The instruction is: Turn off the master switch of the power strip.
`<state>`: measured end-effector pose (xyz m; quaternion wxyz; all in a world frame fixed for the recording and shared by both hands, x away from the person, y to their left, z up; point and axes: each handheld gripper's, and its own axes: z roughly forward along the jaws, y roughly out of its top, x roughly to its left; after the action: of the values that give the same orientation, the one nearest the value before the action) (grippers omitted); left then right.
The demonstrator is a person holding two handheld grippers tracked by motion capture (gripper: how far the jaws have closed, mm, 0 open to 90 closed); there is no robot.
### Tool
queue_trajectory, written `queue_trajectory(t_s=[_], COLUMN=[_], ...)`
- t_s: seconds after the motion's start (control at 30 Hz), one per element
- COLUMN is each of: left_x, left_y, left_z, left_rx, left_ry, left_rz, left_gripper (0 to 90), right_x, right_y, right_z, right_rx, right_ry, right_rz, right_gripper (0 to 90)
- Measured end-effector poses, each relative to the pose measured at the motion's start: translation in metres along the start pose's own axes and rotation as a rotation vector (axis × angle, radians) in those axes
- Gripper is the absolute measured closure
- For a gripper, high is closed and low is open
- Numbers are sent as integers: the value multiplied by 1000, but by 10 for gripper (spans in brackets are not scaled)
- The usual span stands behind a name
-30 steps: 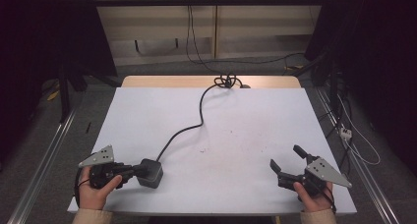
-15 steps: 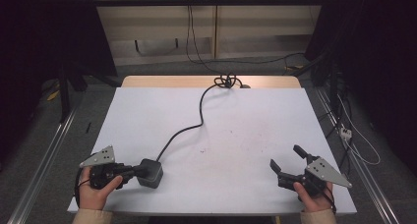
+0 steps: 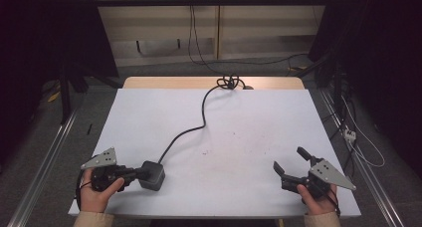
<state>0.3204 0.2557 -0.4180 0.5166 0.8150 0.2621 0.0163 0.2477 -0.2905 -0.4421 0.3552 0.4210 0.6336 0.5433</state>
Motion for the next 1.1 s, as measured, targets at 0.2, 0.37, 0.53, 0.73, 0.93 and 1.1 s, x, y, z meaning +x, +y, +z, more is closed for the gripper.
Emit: queue_trajectory(t_s=[0.2,0.37,0.53,0.73,0.93,1.1], left_x=[0,1,2,2,1,1], left_y=[0,-1,-1,-1,-2,-4], left_z=[0,1,2,0,-1,-1], left_rx=[3,5,1,3,6,-6], left_ry=[-7,-10,-7,-1,0,-5], left_rz=[2,0,-7,-8,-3,-13], left_gripper=[900,900,900,900,900,900], right_x=[0,0,0,0,0,0], right_y=[0,0,0,0,0,0], right_z=[0,0,0,0,0,0], right_rx=[0,1,0,0,-1,-1], right_ry=[0,1,2,-1,-1,0], right_rz=[0,-2,-2,-2,0,-3], right_gripper=[63,64,64,64,64,64])
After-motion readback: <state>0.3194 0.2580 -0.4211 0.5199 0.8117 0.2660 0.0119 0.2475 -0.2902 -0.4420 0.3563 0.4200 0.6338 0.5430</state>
